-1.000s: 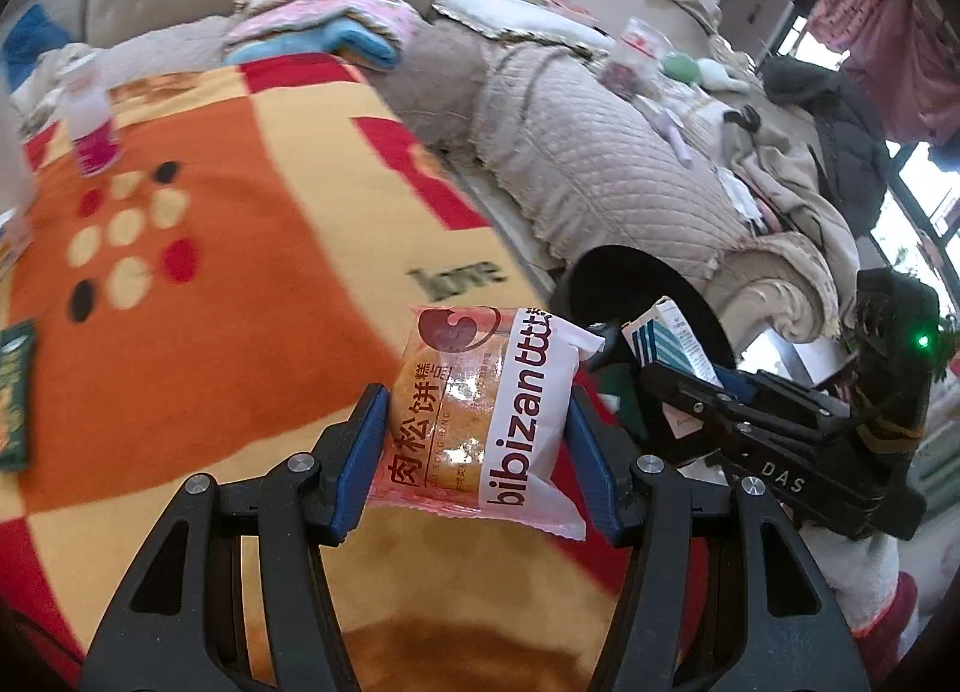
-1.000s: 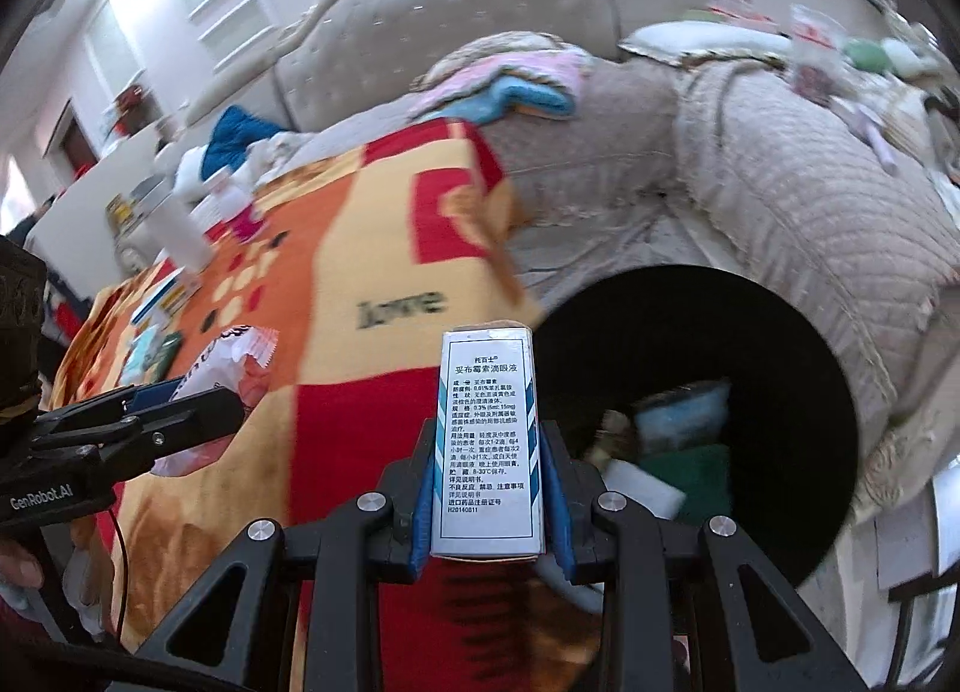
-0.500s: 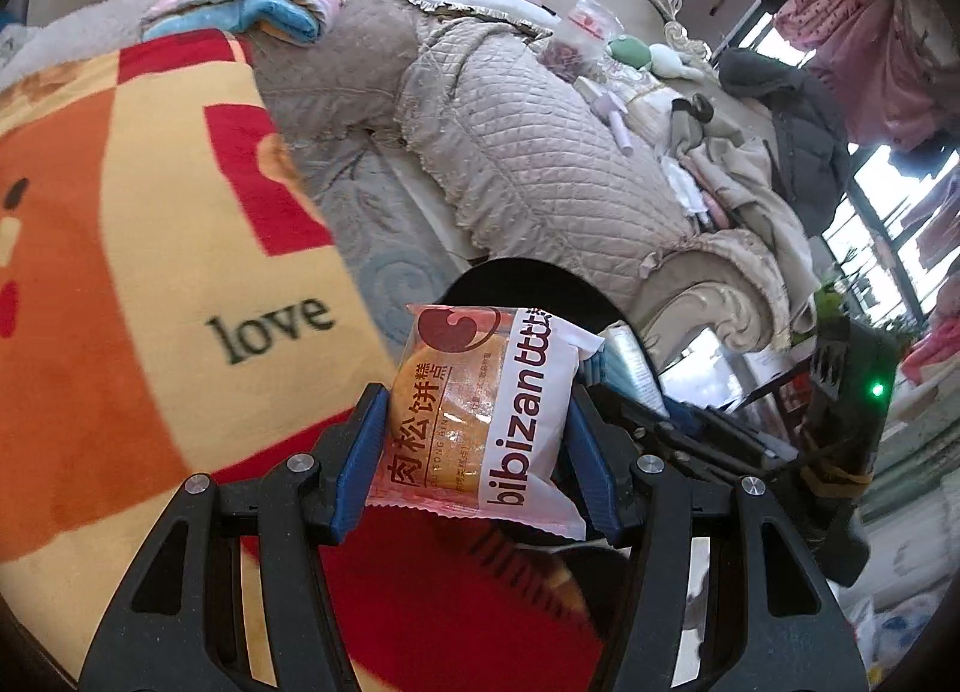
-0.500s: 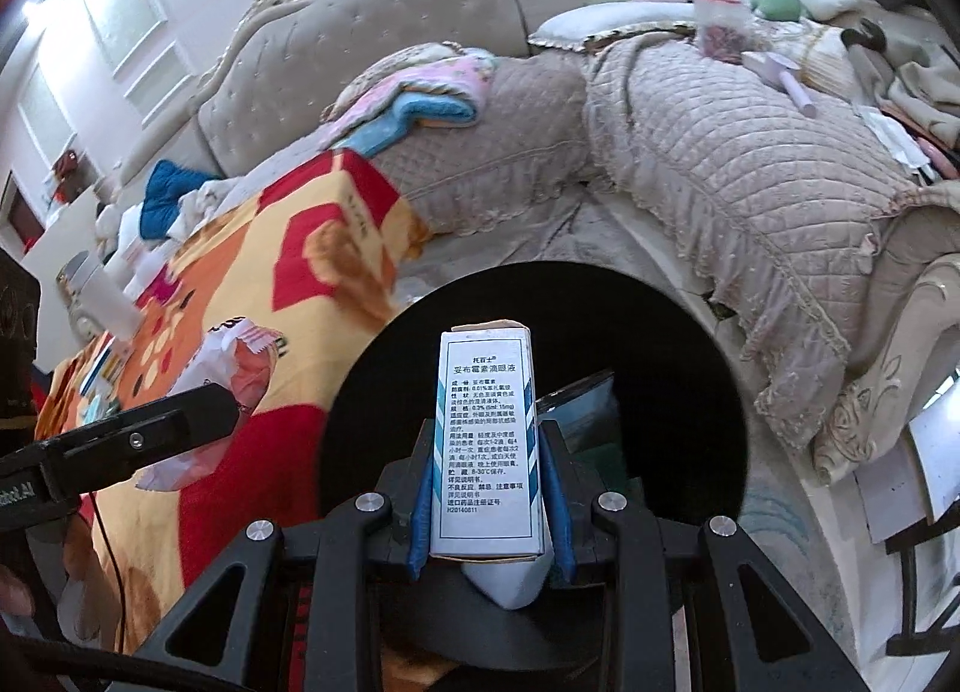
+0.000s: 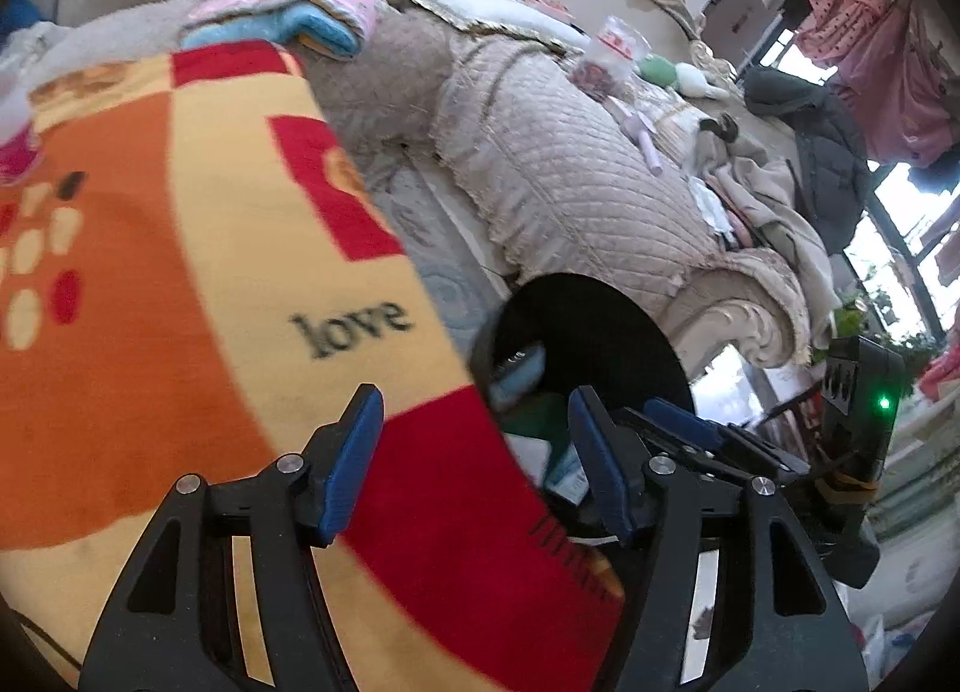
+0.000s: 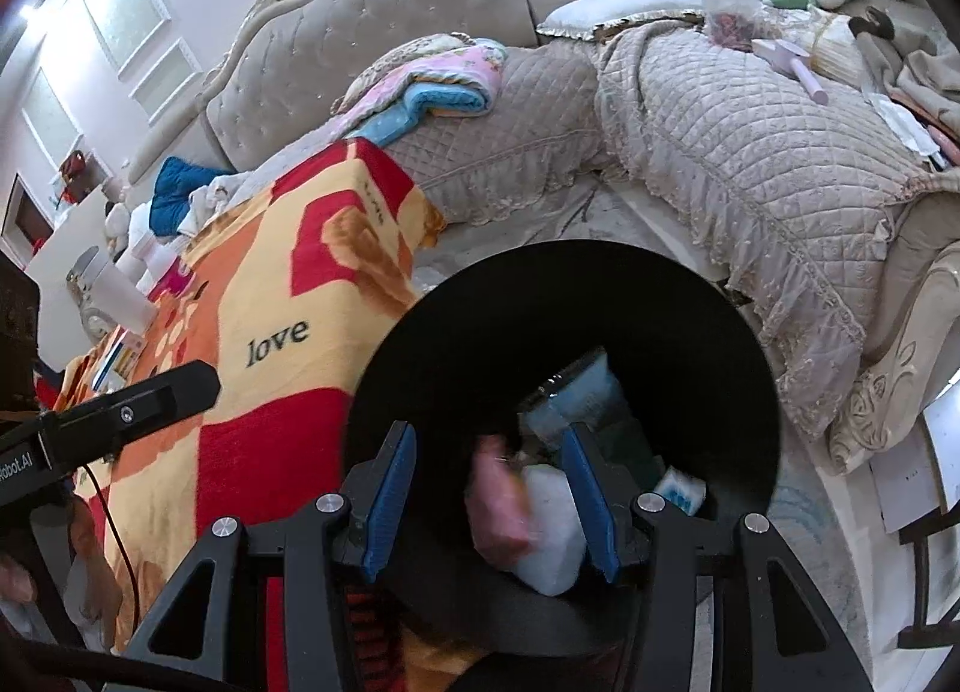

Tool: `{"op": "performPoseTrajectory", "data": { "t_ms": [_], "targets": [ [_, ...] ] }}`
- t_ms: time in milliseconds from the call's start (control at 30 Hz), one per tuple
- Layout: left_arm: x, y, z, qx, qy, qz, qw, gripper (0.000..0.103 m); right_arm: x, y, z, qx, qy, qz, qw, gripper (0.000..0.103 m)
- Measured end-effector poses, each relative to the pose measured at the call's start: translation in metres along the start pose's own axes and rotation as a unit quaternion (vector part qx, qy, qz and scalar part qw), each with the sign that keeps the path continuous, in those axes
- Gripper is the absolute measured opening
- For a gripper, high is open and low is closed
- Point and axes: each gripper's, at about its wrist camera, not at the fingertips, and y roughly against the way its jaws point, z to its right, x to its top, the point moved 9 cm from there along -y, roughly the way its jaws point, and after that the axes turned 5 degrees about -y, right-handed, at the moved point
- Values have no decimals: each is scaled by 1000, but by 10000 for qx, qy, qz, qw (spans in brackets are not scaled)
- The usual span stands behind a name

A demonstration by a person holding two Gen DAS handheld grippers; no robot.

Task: Collect trash
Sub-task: 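Move both open tools back over the blanket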

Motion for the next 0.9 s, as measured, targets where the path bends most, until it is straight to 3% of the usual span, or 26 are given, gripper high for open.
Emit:
{"op": "performPoseTrajectory", "data": {
  "t_ms": [400,500,900],
  "targets": [
    [-29,43,-69,920,165,129,9955,63,-10,-4,-64,205,529,-109,9983,51],
    [-34,56,-82,1083,216,206,9937,63,-14,-7,-85,270,710,-133,9970,61],
    [-67,114,-170,1803,766,417,9797,63,-48,-33,-180,618,1555,-509,9846,64]
  ]
}}
